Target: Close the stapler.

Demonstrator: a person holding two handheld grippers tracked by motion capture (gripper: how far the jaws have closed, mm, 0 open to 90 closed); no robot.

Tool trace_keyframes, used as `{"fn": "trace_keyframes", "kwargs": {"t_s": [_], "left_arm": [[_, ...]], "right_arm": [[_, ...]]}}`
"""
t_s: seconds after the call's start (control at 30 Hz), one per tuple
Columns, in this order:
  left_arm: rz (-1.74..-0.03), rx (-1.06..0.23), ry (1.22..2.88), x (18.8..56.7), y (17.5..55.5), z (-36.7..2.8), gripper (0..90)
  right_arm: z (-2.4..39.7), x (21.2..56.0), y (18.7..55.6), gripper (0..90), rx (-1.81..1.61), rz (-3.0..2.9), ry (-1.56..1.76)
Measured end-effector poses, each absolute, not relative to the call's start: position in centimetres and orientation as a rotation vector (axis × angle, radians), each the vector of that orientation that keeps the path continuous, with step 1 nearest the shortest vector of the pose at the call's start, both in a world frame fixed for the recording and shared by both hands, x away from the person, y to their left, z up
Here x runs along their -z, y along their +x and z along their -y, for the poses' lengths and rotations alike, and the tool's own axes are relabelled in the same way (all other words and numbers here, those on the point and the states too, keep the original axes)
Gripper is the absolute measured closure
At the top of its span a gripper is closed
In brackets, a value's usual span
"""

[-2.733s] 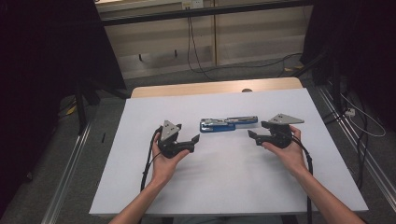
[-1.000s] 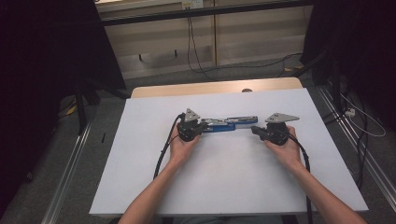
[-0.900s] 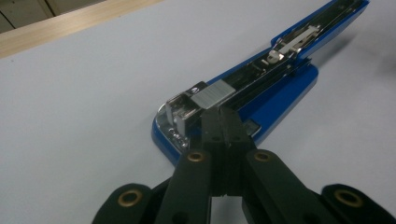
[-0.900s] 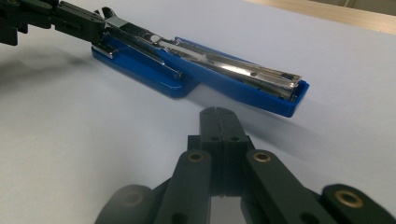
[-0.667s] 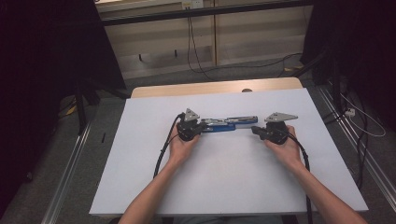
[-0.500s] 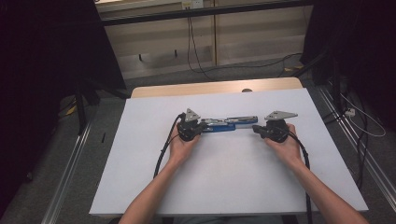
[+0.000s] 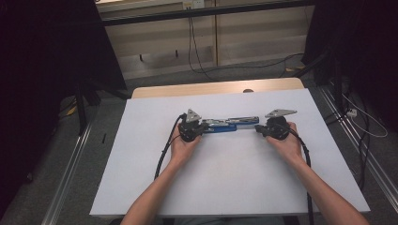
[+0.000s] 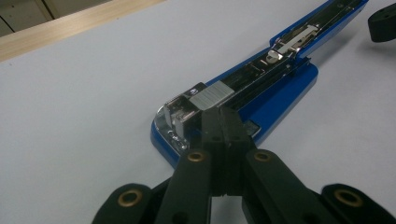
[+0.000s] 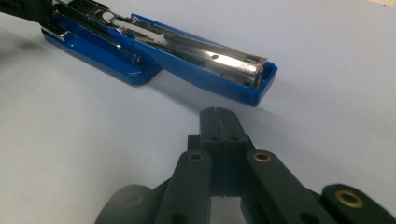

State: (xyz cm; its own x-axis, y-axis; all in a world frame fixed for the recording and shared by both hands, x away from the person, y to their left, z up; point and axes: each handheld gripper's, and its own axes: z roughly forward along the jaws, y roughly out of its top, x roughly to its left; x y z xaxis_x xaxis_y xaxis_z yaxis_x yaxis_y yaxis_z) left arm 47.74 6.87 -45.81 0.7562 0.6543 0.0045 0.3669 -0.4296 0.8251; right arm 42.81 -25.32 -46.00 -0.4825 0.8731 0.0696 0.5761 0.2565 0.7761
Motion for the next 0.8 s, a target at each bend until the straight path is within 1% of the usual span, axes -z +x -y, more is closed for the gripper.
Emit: {"fn": "trace_keyframes", "kwargs": {"t_s": [0.8], "left_arm": [[-0.761,-0.439,2.07,45.8,47.6,-6.7,90.0]], "right_arm": [[24.7,46.4,44.0,90.0,-1.019,-2.17,1.316]]}}
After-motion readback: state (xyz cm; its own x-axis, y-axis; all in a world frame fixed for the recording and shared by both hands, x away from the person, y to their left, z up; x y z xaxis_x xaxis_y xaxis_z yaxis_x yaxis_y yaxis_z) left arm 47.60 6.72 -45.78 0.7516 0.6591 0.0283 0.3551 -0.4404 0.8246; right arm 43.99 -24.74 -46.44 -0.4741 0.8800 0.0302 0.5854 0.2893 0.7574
